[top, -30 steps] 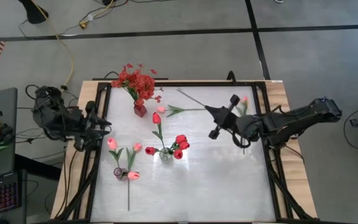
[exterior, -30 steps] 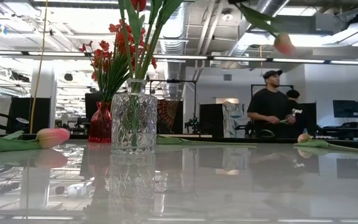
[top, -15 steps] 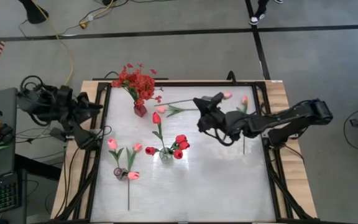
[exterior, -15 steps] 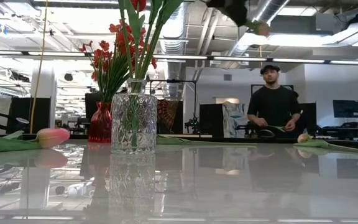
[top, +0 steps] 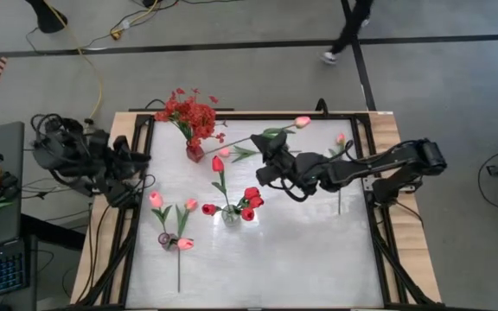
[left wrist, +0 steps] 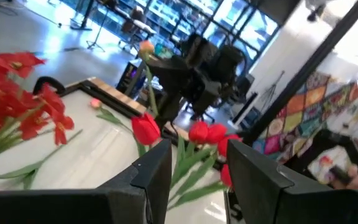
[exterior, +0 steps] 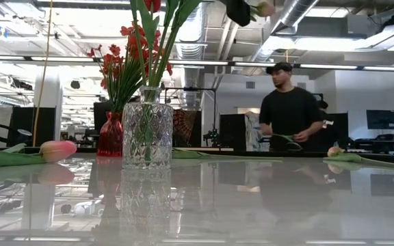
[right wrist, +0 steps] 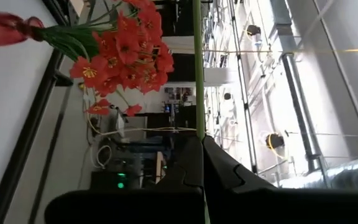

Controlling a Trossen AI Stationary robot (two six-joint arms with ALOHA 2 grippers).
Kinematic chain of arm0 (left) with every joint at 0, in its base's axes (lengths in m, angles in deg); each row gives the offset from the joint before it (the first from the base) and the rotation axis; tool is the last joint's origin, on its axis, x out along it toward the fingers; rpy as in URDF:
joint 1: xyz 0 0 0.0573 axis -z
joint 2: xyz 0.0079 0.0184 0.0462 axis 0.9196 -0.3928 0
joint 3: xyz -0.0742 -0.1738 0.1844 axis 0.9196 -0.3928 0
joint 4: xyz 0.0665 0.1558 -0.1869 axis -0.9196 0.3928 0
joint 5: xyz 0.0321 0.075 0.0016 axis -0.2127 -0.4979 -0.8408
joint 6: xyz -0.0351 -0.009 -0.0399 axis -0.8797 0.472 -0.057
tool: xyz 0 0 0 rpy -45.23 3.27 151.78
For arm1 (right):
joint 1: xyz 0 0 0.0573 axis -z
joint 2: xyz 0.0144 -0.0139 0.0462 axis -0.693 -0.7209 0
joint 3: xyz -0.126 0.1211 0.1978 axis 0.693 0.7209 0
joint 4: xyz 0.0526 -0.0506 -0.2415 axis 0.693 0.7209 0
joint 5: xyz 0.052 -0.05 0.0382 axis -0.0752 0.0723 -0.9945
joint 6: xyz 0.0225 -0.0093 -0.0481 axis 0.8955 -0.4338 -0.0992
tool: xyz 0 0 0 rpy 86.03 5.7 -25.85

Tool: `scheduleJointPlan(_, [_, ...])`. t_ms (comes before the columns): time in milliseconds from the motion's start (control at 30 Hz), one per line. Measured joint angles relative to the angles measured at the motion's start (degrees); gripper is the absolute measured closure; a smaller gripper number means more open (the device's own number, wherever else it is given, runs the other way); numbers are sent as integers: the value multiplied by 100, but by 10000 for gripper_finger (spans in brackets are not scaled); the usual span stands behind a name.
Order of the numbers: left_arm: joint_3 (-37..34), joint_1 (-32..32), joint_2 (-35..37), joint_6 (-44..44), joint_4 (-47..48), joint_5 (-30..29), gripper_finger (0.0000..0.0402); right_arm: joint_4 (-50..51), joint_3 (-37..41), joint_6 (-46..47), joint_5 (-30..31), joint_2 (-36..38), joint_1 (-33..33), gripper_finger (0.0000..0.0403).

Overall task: Sort flowers into vase by color
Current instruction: Put the pink flower into the purple vase

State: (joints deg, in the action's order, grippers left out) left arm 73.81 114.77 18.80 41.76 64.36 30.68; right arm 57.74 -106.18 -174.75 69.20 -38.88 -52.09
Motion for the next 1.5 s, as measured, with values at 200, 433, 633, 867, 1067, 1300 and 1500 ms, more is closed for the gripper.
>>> scheduleJointPlan(200, [-50, -446, -288, 542, -306, 45, 260, 21, 0, -61, 111, 33, 1, 383])
scheduleJointPlan(433, [-43, -1998, -595, 1098, -768, 1663, 260, 37, 0, -92, 133, 46, 16, 383])
scheduleJointPlan(633, [-45, -3825, -1152, 1122, -950, 3831, 260, 38, 0, -100, 134, 46, 12, 383])
scheduleJointPlan(867, [-41, -5474, -1619, 919, -1471, 5695, 260, 37, 0, -568, 133, 46, 4, 383])
scheduleJointPlan(1067, [-32, -6053, -2070, 451, -1938, 6614, 260, 23, 0, -1236, -57, 46, 21, 383])
scheduleJointPlan(1300, [455, -6318, -2512, 673, -1847, 6650, 260, -17, 0, -1566, -700, 48, 20, 383])
scheduleJointPlan(1500, [910, -6421, -3235, 626, -1401, 6780, 260, -276, 0, -2143, -1345, 48, 126, 383])
